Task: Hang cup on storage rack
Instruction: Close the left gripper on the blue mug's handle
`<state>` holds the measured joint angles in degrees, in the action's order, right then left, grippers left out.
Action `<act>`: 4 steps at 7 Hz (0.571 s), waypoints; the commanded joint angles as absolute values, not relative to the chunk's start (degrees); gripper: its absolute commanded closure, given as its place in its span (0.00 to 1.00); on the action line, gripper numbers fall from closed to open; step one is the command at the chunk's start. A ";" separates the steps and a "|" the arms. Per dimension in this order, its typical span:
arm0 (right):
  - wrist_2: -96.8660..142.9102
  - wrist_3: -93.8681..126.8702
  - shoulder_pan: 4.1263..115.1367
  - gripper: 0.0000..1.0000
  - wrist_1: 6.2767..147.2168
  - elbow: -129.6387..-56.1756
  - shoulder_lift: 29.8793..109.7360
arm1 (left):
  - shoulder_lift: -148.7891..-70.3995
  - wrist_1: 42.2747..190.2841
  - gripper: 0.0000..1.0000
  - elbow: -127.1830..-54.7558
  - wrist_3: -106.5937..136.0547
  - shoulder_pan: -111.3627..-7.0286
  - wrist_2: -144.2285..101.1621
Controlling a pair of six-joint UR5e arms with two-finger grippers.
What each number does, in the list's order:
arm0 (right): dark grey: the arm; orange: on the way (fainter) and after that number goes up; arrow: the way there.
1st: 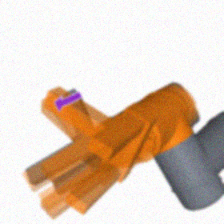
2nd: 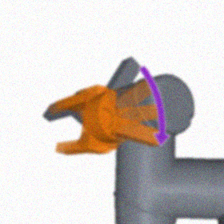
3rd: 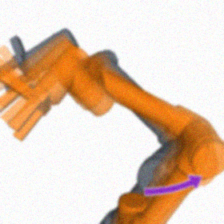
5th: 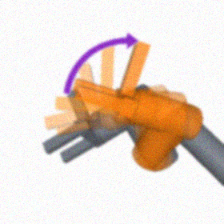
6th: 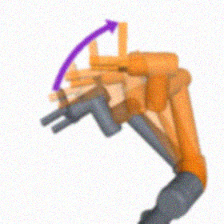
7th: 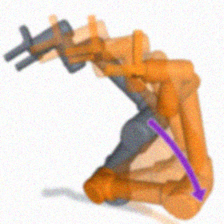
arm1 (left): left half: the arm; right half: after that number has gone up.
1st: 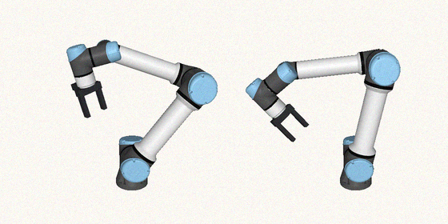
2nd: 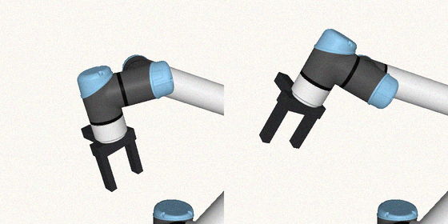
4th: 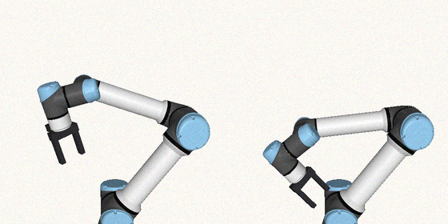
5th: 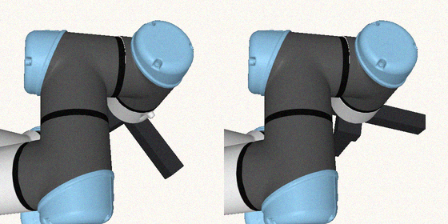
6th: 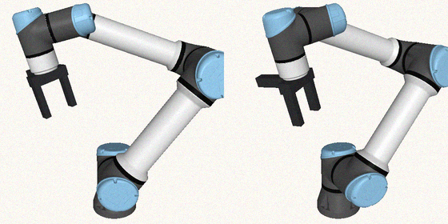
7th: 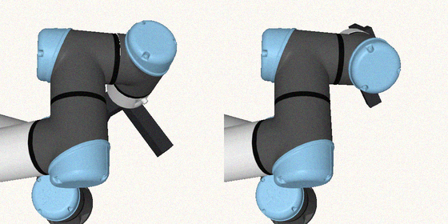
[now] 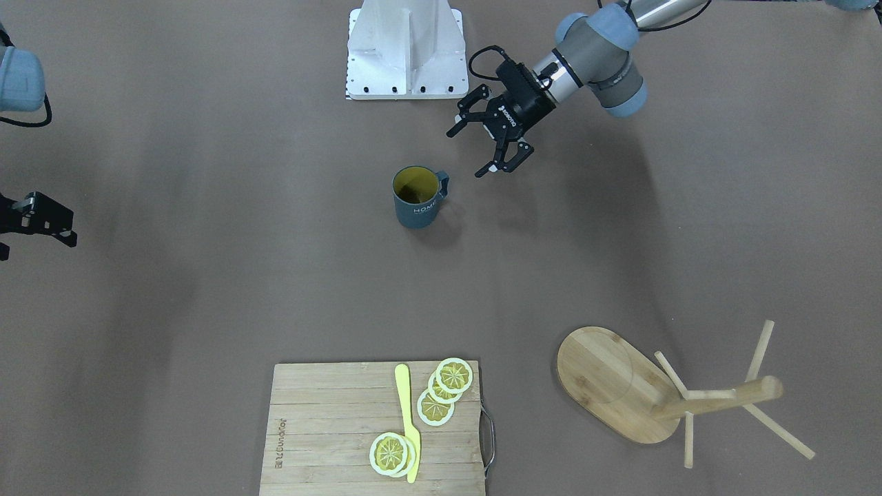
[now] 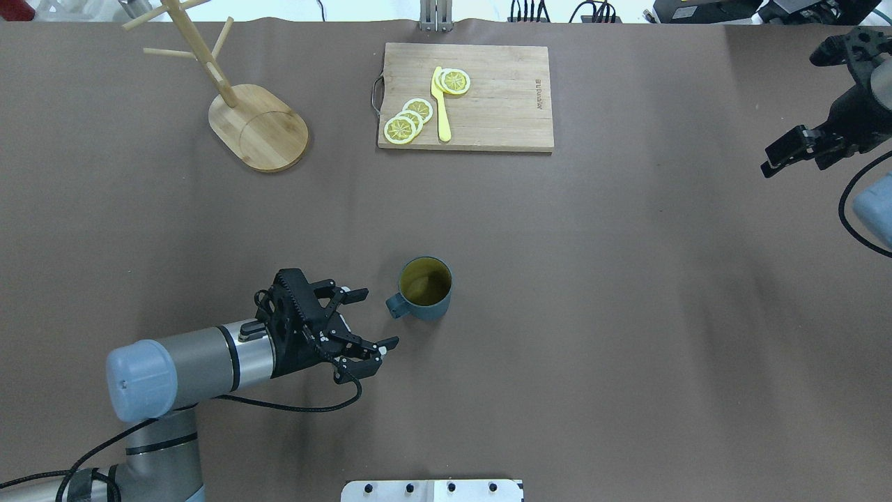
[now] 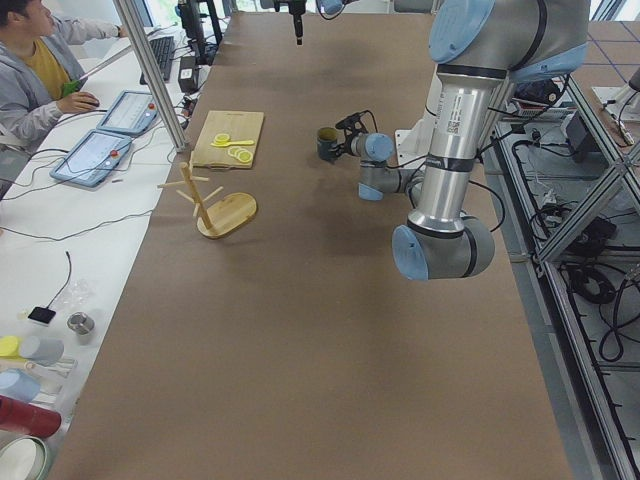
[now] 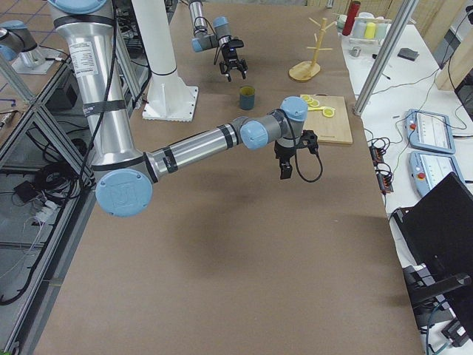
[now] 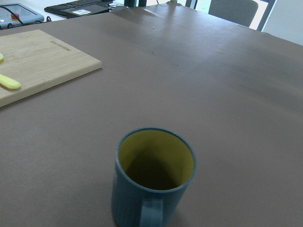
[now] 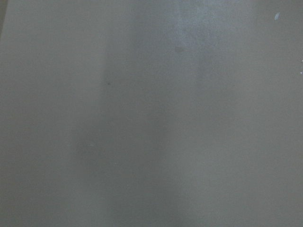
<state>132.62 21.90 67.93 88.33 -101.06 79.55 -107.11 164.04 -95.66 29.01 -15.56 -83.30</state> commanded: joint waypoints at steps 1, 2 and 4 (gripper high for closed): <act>133.41 21.36 68.55 0.00 88.33 -100.72 79.72 | -108.19 164.00 0.05 -93.96 29.00 -14.41 -80.26; 133.42 21.36 68.55 0.00 88.33 -100.72 79.72 | -108.45 164.00 0.05 -92.91 28.74 -14.41 -77.72; 133.42 21.10 68.64 0.00 88.33 -100.72 80.41 | -110.21 164.00 0.05 -91.32 28.74 -14.33 -77.70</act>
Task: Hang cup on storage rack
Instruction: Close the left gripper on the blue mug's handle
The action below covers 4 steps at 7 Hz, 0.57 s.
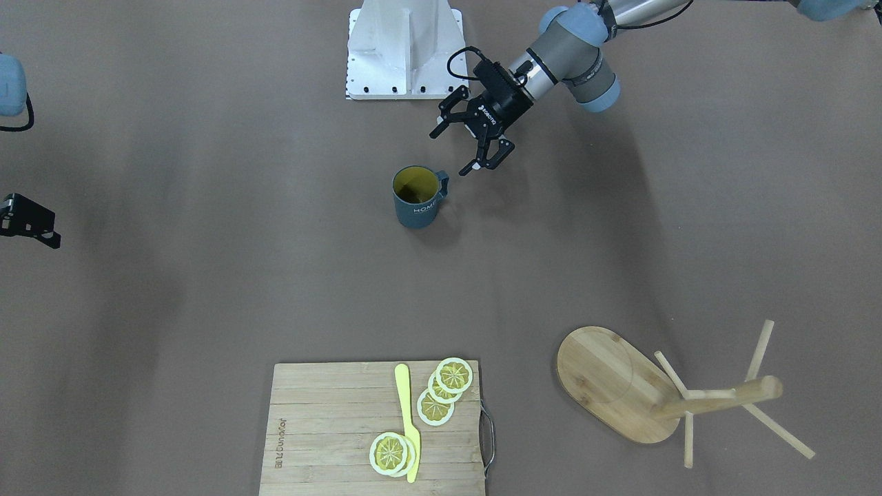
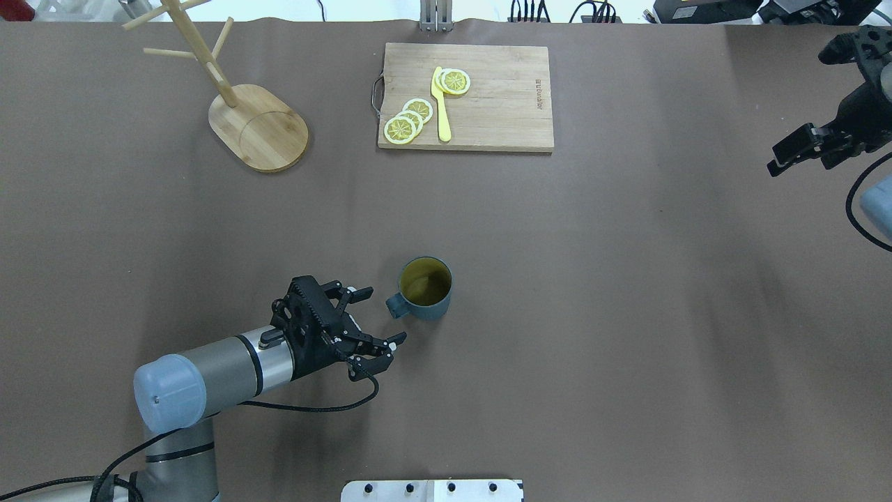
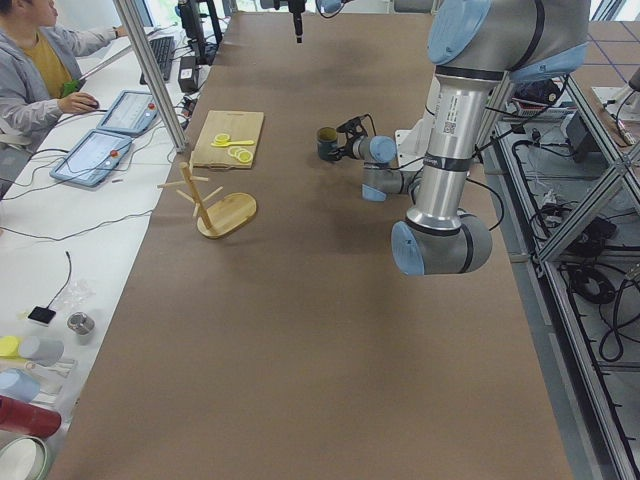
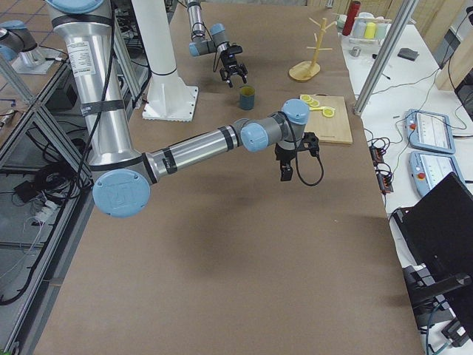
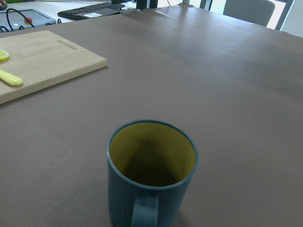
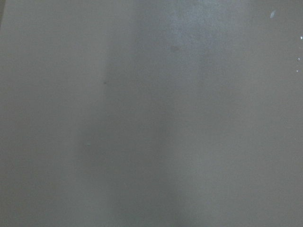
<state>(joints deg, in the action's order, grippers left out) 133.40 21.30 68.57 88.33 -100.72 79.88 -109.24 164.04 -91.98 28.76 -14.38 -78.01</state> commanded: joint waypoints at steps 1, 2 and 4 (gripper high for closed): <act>133.50 19.61 69.34 0.00 88.33 -100.81 81.12 | -110.65 164.00 0.05 -90.36 28.74 -14.15 -77.70; 133.51 19.43 69.43 0.00 88.33 -100.72 81.38 | -111.18 164.00 0.06 -89.57 28.74 -14.24 -77.70; 133.51 19.51 69.52 0.00 88.16 -101.25 81.91 | -111.18 163.92 0.13 -89.47 28.65 -14.24 -77.61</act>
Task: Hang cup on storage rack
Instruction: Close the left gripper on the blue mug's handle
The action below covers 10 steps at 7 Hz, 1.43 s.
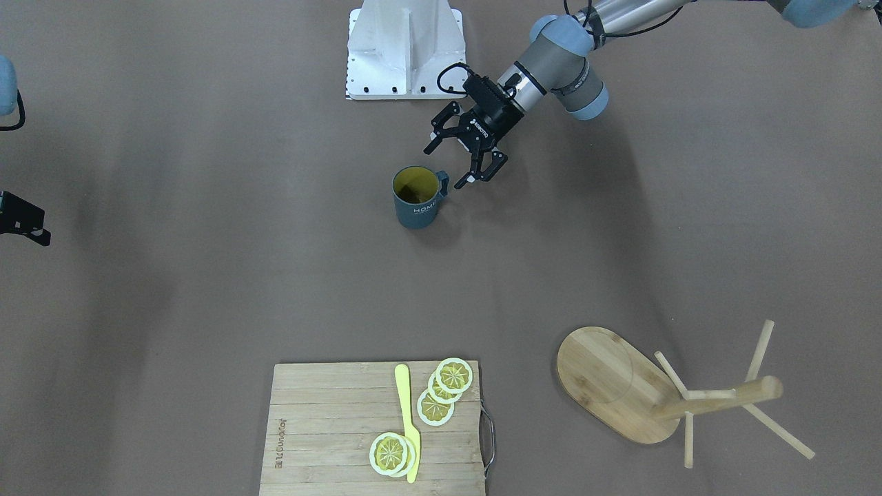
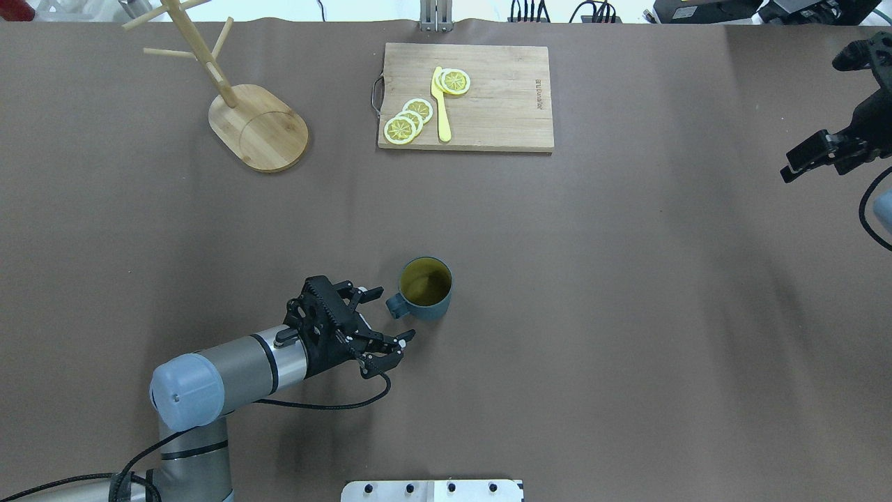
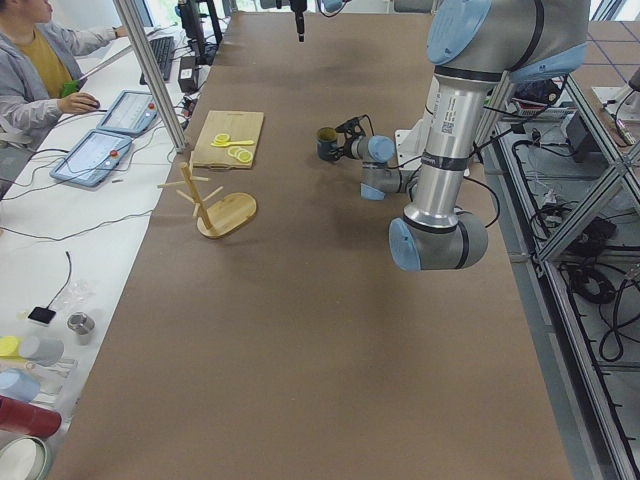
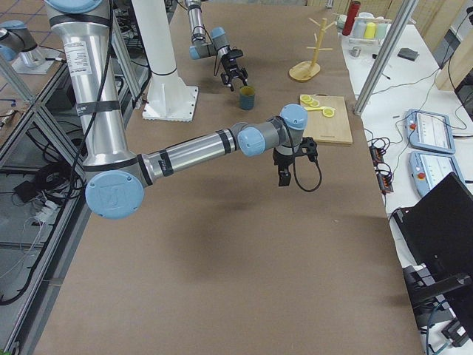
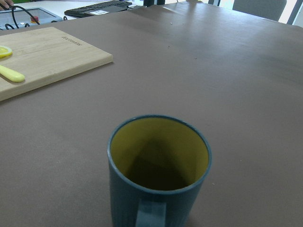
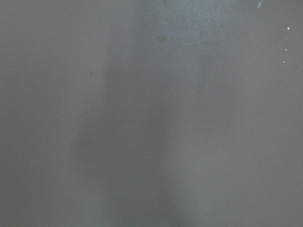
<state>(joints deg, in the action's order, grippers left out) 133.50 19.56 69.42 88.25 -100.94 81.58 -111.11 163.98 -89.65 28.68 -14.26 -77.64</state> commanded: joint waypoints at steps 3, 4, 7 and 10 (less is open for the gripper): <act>134.29 19.42 70.22 0.00 87.54 -101.51 82.88 | -111.27 164.00 0.26 -89.47 28.65 -15.03 -77.61; 134.56 19.42 70.57 0.00 87.45 -101.60 82.88 | -111.27 163.92 0.27 -89.47 28.65 -15.38 -77.61; 134.56 19.34 71.28 0.00 87.45 -101.60 83.14 | -111.53 163.83 0.54 -89.21 28.74 -15.38 -76.20; 134.91 18.54 71.72 0.00 87.45 -101.51 83.23 | -110.93 164.70 1.00 -89.73 34.75 -15.56 -76.29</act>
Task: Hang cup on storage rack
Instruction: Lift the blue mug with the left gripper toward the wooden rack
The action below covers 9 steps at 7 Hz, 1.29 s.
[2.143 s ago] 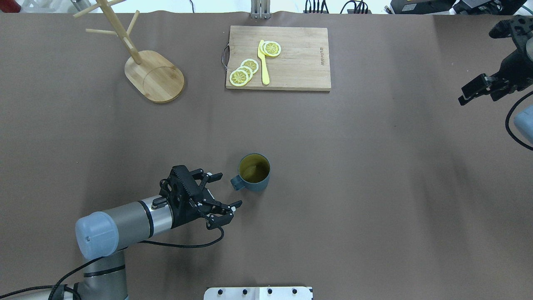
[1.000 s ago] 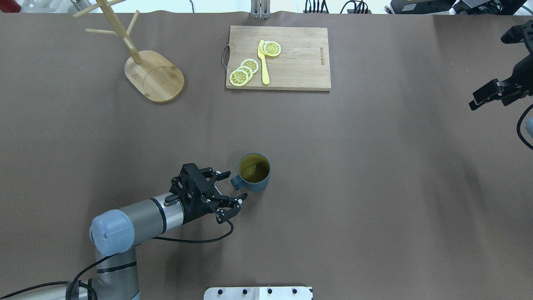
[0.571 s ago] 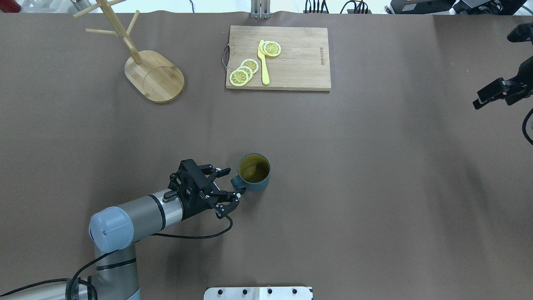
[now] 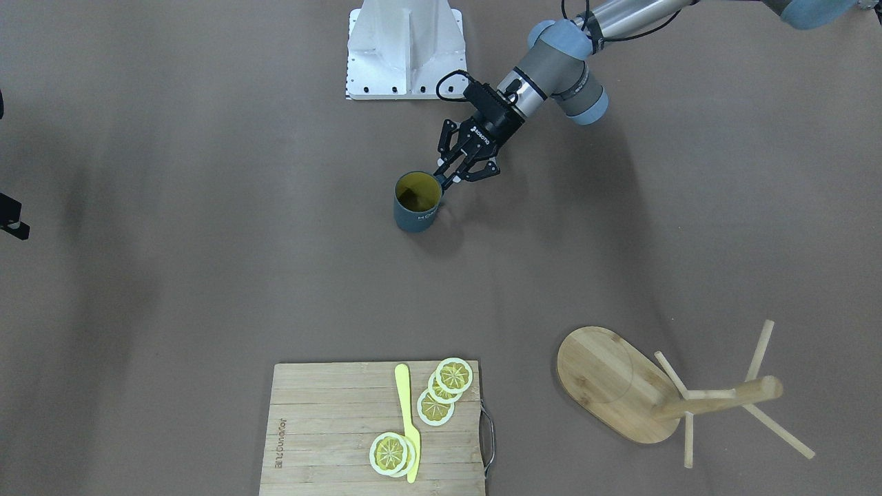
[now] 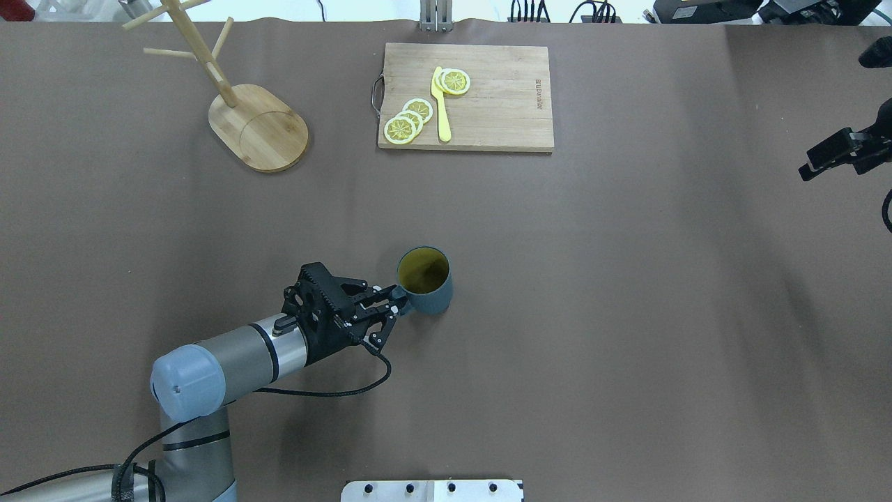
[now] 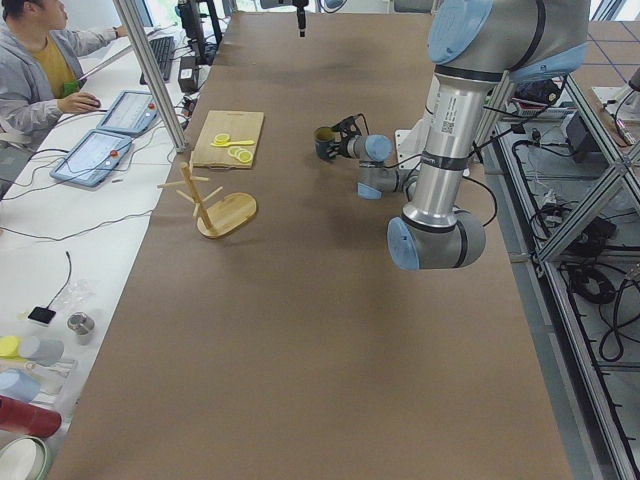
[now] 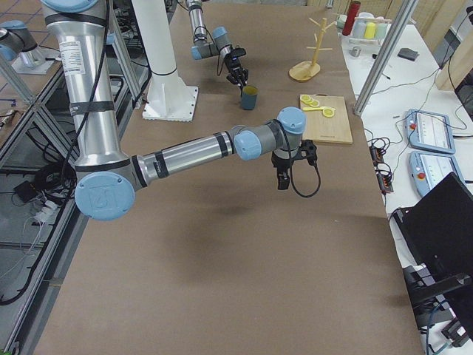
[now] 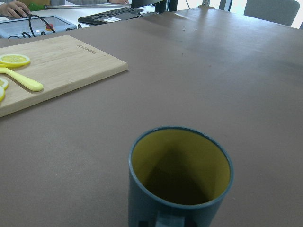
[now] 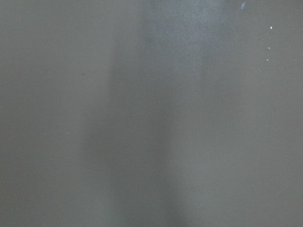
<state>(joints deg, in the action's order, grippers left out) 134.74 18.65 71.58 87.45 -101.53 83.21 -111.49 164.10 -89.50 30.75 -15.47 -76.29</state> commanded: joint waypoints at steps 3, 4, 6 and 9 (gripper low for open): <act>135.97 18.46 73.21 0.00 87.45 -101.60 83.23 | -110.92 164.88 1.00 -94.29 41.64 -16.34 -76.55; 135.97 18.46 73.65 0.00 87.45 -101.51 83.41 | -111.00 165.40 1.00 -95.61 47.58 -18.87 -76.64; 135.97 18.46 74.35 0.00 87.45 -101.60 83.67 | -110.92 169.98 1.00 -96.06 58.59 -22.92 -76.82; 136.05 11.48 77.95 0.00 88.32 -100.12 84.46 | -110.92 169.72 1.00 -95.54 81.58 -34.23 -87.82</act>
<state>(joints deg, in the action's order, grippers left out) 136.03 15.96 76.60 87.77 -101.11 84.05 -110.95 169.76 -95.87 73.17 -29.09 -81.67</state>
